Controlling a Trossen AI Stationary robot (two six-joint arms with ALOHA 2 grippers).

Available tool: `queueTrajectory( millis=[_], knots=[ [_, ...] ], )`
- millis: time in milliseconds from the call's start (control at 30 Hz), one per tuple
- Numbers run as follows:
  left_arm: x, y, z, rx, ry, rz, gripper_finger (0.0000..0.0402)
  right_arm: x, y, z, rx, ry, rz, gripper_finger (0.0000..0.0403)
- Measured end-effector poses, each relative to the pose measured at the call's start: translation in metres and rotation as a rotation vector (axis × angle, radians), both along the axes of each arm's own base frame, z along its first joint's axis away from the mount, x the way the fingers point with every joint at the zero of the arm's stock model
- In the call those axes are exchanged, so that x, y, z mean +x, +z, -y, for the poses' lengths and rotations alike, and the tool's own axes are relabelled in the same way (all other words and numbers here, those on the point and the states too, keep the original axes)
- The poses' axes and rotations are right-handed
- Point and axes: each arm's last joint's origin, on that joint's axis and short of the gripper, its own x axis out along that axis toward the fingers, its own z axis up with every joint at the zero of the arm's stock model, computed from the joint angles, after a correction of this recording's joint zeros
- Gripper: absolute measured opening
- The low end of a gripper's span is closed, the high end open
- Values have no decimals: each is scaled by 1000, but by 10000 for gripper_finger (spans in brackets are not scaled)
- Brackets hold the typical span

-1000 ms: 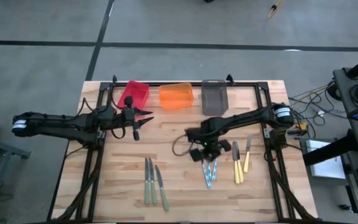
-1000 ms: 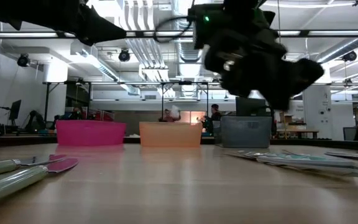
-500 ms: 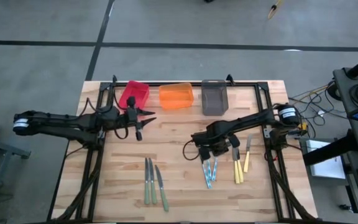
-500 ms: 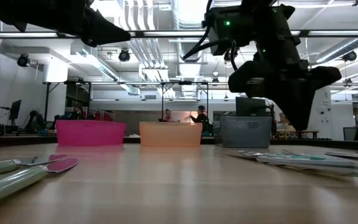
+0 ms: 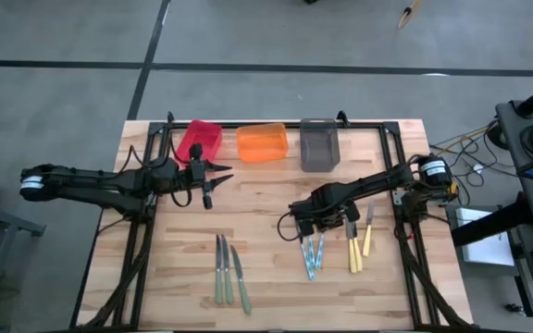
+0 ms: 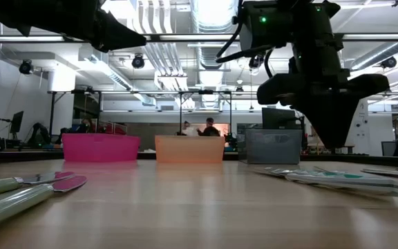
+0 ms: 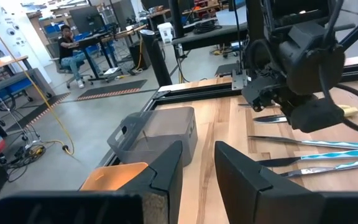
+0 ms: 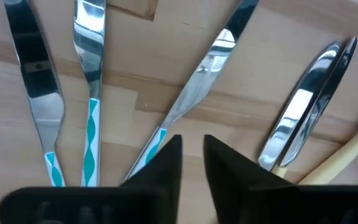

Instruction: Sort silverware by color (type)

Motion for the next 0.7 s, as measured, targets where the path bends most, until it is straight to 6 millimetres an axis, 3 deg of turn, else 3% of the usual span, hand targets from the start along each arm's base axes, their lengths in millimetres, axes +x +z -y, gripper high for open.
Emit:
queueTrajectory(
  millis=[200, 333, 433, 700],
  knots=[
    [0, 0, 0, 0, 0, 4, 76, 0, 0, -5, 0, 21, 5, 177],
    [0, 2, 0, 2, 0, 21, 76, 1, 0, -6, -3, 92, 30, 219],
    [0, 3, 0, -3, 1, 32, 76, 2, -1, -2, -101, 148, 41, 230],
    [1, 2, 0, -5, 1, 26, 76, 0, -4, -12, -84, 75, 34, 214]
  ],
)
